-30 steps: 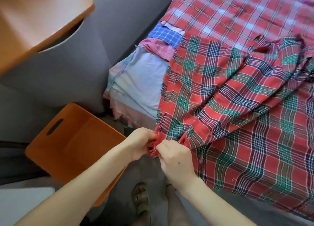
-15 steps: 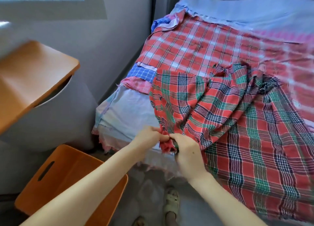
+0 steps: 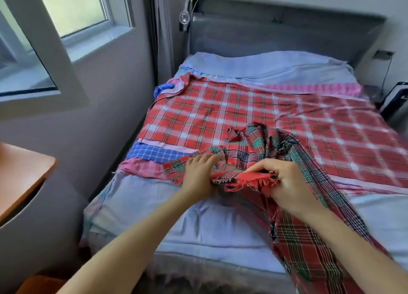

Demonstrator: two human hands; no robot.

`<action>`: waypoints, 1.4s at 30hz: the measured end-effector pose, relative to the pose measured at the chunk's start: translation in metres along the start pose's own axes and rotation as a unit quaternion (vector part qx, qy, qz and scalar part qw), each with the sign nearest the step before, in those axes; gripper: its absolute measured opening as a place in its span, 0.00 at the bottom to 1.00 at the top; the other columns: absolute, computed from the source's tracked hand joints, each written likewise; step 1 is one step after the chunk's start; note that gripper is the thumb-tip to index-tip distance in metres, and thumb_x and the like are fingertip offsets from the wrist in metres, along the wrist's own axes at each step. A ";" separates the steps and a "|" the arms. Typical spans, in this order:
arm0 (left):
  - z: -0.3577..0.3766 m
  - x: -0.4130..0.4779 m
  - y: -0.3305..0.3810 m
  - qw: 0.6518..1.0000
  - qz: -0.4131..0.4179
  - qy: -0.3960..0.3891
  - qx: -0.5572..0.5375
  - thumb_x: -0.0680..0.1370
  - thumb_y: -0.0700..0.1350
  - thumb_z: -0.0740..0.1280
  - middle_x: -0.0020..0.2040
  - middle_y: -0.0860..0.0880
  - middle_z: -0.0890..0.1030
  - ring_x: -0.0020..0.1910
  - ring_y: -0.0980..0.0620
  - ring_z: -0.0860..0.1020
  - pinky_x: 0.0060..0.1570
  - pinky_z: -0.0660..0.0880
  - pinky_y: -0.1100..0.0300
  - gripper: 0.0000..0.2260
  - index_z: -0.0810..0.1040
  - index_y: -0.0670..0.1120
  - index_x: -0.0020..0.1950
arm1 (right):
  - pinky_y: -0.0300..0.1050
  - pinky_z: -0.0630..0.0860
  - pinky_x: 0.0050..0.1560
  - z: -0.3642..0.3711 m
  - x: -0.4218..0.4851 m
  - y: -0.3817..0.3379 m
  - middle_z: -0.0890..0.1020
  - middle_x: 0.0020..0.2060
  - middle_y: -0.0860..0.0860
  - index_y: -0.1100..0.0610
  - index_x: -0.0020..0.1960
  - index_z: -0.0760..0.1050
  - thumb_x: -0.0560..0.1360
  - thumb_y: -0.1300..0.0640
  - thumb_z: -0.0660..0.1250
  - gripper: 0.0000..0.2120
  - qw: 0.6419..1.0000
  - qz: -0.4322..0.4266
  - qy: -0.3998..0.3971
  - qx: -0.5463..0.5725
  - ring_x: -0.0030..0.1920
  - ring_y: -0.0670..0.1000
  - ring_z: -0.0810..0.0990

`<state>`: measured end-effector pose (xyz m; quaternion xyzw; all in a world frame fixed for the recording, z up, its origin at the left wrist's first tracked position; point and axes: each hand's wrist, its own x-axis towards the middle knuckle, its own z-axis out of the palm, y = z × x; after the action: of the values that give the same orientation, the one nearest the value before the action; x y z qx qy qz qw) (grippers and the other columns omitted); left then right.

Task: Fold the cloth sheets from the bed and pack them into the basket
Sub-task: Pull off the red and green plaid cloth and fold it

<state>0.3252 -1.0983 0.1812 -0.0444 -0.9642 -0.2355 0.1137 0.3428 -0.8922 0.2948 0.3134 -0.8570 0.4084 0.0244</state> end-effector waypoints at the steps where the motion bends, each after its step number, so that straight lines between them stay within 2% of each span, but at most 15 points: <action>1: 0.002 0.011 0.003 0.999 -0.016 -0.016 -0.035 0.61 0.44 0.78 0.55 0.49 0.80 0.54 0.44 0.78 0.52 0.72 0.52 0.28 0.78 0.50 0.60 | 0.34 0.76 0.45 -0.013 0.006 0.000 0.84 0.38 0.43 0.53 0.43 0.83 0.66 0.67 0.75 0.11 1.000 0.010 -0.001 0.012 0.42 0.41 0.82; 5: 0.015 0.056 0.026 0.981 -0.109 -0.017 -0.159 0.70 0.44 0.74 0.49 0.45 0.83 0.50 0.45 0.79 0.44 0.70 0.59 0.12 0.82 0.45 0.52 | 0.35 0.76 0.44 -0.095 0.036 0.011 0.85 0.38 0.45 0.49 0.39 0.83 0.67 0.65 0.74 0.11 0.997 0.026 0.022 0.076 0.40 0.45 0.83; 9: 0.022 0.105 0.046 0.972 -0.108 -0.018 -0.207 0.70 0.44 0.75 0.39 0.46 0.83 0.42 0.49 0.79 0.36 0.65 0.61 0.10 0.81 0.41 0.46 | 0.34 0.76 0.43 -0.172 0.061 0.014 0.84 0.36 0.45 0.47 0.38 0.83 0.66 0.69 0.72 0.16 0.993 0.005 0.060 0.102 0.39 0.44 0.82; 13: 0.025 0.142 0.060 0.968 -0.117 -0.070 -0.209 0.72 0.42 0.73 0.25 0.57 0.70 0.28 0.58 0.68 0.26 0.64 0.69 0.12 0.75 0.47 0.31 | 0.33 0.77 0.46 -0.234 0.082 0.025 0.83 0.33 0.42 0.46 0.36 0.83 0.62 0.62 0.73 0.10 0.970 0.020 0.195 0.141 0.39 0.41 0.81; 16: 0.021 0.170 0.064 0.955 -0.148 -0.058 -0.249 0.74 0.40 0.71 0.17 0.55 0.64 0.27 0.55 0.62 0.24 0.58 0.65 0.19 0.68 0.49 0.26 | 0.31 0.76 0.43 -0.268 0.097 0.053 0.83 0.33 0.43 0.54 0.42 0.82 0.70 0.69 0.71 0.10 0.947 0.102 0.293 0.083 0.38 0.42 0.80; 19: -0.016 0.211 0.076 0.937 -0.165 -0.043 -0.306 0.74 0.40 0.70 0.25 0.53 0.71 0.34 0.52 0.67 0.31 0.61 0.61 0.12 0.74 0.42 0.31 | 0.39 0.72 0.41 -0.294 0.101 0.087 0.79 0.39 0.53 0.62 0.49 0.78 0.73 0.67 0.67 0.05 0.916 0.209 0.334 -0.077 0.44 0.53 0.79; 22: -0.067 0.242 0.098 0.947 -0.103 -0.116 -0.282 0.74 0.47 0.71 0.36 0.45 0.76 0.38 0.49 0.72 0.38 0.65 0.58 0.11 0.79 0.38 0.43 | 0.45 0.67 0.46 -0.310 0.093 0.099 0.76 0.39 0.56 0.64 0.56 0.75 0.73 0.72 0.61 0.14 0.895 0.271 0.316 -0.163 0.48 0.61 0.77; 26: -0.124 0.265 0.140 0.963 -0.018 -0.150 -0.224 0.72 0.56 0.71 0.38 0.41 0.78 0.38 0.50 0.74 0.40 0.66 0.58 0.20 0.80 0.37 0.44 | 0.45 0.68 0.46 -0.316 0.081 0.112 0.78 0.54 0.63 0.61 0.62 0.73 0.71 0.71 0.59 0.21 0.871 0.361 0.280 -0.180 0.54 0.64 0.76; 30: -0.171 0.283 0.197 0.967 0.066 -0.110 -0.219 0.72 0.56 0.70 0.36 0.45 0.73 0.34 0.57 0.74 0.40 0.71 0.63 0.21 0.77 0.36 0.40 | 0.46 0.72 0.55 -0.315 0.082 0.110 0.78 0.55 0.54 0.49 0.61 0.72 0.71 0.69 0.62 0.23 0.912 0.367 0.154 -0.100 0.58 0.57 0.76; 31: -0.177 0.288 0.210 0.966 0.087 -0.111 -0.216 0.73 0.53 0.70 0.35 0.45 0.73 0.33 0.56 0.73 0.42 0.72 0.62 0.19 0.78 0.35 0.41 | 0.47 0.70 0.59 -0.309 0.085 0.102 0.78 0.56 0.52 0.48 0.66 0.69 0.71 0.65 0.66 0.26 0.930 0.349 0.108 -0.041 0.60 0.55 0.76; 34: -0.189 0.293 0.245 0.961 0.146 -0.123 -0.198 0.74 0.51 0.71 0.35 0.43 0.70 0.35 0.51 0.67 0.39 0.63 0.60 0.20 0.77 0.32 0.42 | 0.53 0.65 0.67 -0.284 0.100 0.079 0.78 0.58 0.43 0.33 0.69 0.61 0.60 0.35 0.75 0.41 0.950 0.291 0.050 0.103 0.63 0.48 0.74; 36: -0.195 0.295 0.265 0.961 0.174 -0.123 -0.175 0.74 0.51 0.70 0.33 0.43 0.69 0.34 0.52 0.66 0.34 0.60 0.60 0.20 0.78 0.32 0.40 | 0.47 0.65 0.67 -0.260 0.108 0.054 0.73 0.60 0.38 0.34 0.68 0.61 0.62 0.32 0.72 0.38 0.964 0.240 0.039 0.110 0.64 0.43 0.71; 38: -0.200 0.295 0.278 0.956 0.200 -0.123 -0.176 0.74 0.51 0.70 0.31 0.44 0.68 0.31 0.53 0.65 0.30 0.60 0.62 0.19 0.78 0.36 0.35 | 0.41 0.71 0.61 -0.233 0.114 0.039 0.73 0.57 0.36 0.39 0.67 0.62 0.67 0.41 0.74 0.32 0.977 0.189 0.101 0.020 0.59 0.41 0.74; 40: -0.205 0.297 0.283 0.950 0.214 -0.132 -0.186 0.74 0.51 0.71 0.29 0.45 0.66 0.28 0.54 0.63 0.28 0.58 0.63 0.17 0.74 0.43 0.30 | 0.42 0.75 0.52 -0.215 0.116 0.039 0.78 0.53 0.40 0.46 0.63 0.68 0.70 0.47 0.73 0.25 0.965 0.158 0.194 -0.080 0.52 0.45 0.79; 42: -0.210 0.298 0.282 0.947 0.217 -0.142 -0.190 0.74 0.50 0.71 0.29 0.46 0.66 0.27 0.54 0.63 0.26 0.59 0.64 0.16 0.74 0.45 0.30 | 0.36 0.74 0.43 -0.215 0.111 0.040 0.82 0.44 0.44 0.48 0.52 0.75 0.71 0.47 0.72 0.12 0.961 0.187 0.200 -0.040 0.44 0.45 0.80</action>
<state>0.1168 -0.9370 0.5590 -0.3066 -0.8747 -0.3751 0.0131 0.1857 -0.7770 0.4437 0.0580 -0.8936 0.4253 0.1311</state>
